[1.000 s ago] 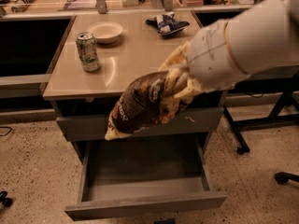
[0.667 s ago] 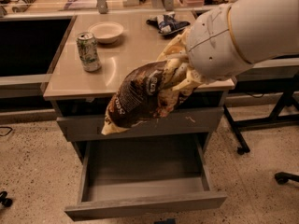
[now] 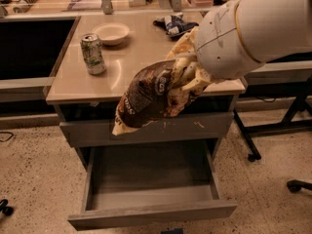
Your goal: Pick brown chip bag from middle drawer and place on counter
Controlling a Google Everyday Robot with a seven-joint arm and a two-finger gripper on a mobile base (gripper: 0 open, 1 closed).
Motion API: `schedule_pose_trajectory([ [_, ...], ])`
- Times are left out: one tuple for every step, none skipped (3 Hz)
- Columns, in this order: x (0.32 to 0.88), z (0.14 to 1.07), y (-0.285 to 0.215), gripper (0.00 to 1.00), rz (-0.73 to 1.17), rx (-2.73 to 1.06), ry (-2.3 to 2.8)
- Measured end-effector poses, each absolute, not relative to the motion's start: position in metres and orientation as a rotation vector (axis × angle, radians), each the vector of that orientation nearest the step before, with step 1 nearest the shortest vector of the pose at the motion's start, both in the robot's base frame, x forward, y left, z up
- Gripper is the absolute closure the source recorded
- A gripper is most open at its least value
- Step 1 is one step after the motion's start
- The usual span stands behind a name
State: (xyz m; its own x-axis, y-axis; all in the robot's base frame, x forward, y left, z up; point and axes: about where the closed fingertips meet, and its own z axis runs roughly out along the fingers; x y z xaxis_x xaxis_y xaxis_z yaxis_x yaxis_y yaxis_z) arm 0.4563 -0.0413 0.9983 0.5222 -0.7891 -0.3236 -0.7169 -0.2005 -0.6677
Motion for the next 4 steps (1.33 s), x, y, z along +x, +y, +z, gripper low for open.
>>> schedule_pose_trajectory([
  [0.502, 0.998, -0.050, 1.00, -0.258, -1.986, 1.167],
  [0.563, 0.992, -0.053, 1.00, -0.360, -2.000, 1.101],
  [0.622, 0.980, -0.049, 1.00, -0.374, -1.965, 1.049],
  [0.622, 0.980, -0.049, 1.00, -0.375, -1.965, 1.048],
])
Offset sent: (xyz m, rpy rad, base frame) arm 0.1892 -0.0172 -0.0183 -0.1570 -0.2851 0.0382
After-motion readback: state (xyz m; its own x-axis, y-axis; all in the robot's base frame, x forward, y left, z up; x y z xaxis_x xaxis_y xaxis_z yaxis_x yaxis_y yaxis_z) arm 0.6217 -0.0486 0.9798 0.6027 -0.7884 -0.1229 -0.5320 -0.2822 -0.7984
